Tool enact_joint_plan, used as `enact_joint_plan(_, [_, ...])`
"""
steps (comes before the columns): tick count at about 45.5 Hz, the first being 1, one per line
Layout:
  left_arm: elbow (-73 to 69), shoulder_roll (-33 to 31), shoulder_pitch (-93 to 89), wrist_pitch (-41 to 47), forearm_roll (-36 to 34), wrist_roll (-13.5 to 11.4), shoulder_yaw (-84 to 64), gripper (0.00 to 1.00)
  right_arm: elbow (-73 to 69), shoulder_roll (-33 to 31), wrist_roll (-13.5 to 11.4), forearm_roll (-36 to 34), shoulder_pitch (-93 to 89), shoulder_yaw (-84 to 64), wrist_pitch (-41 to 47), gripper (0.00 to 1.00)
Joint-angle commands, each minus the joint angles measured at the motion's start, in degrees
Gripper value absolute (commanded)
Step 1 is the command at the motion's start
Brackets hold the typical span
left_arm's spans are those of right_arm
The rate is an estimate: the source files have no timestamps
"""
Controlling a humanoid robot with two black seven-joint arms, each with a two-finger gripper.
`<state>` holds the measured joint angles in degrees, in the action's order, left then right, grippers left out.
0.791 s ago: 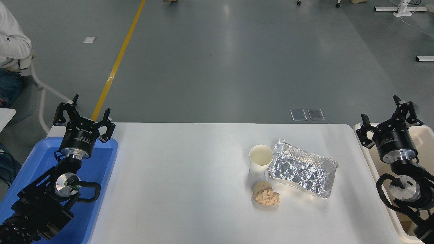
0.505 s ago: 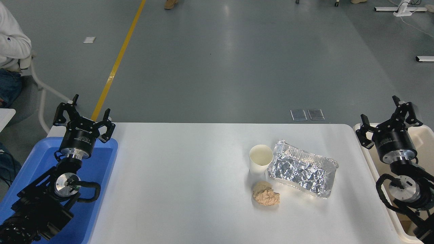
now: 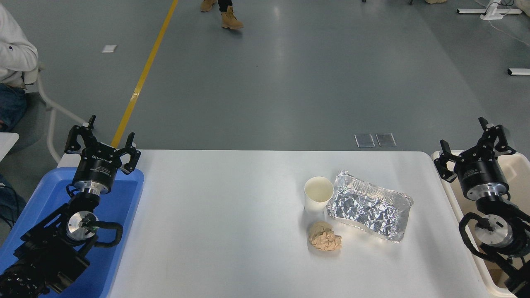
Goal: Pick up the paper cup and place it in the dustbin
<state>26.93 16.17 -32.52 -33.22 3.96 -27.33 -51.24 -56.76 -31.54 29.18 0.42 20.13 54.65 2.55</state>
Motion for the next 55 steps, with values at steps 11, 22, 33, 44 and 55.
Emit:
enact_joint_plan(11, [-0.03, 0.0, 0.0, 0.0, 0.0, 0.0, 0.0, 0.99, 0.59, -0.46, -0.17, 0.02, 0.43, -0.68, 0.0, 1.0])
enact_joint_plan(22, [-0.03, 0.0, 0.0, 0.0, 0.0, 0.0, 0.0, 0.99, 3.93, -4.49, -0.61, -0.77, 5.88, -7.61, -0.09, 1.0])
enact_joint_plan(33, [0.05, 0.0, 0.0, 0.0, 0.0, 0.0, -0.09, 0.99, 9.73, -10.65, -3.94, -7.0, 23.36, -33.7, -0.79, 1.0])
enact_joint_plan(44, [0.05, 0.0, 0.0, 0.0, 0.0, 0.0, -0.09, 0.99, 13.16, -10.3, -19.15, -17.99, 43.4, -67.8, -0.79, 1.0])
enact_joint_plan(55, [0.05, 0.0, 0.0, 0.0, 0.0, 0.0, -0.09, 0.99, 12.46, -7.4, -22.59, -17.38, 61.5, -94.09, 0.18, 1.0])
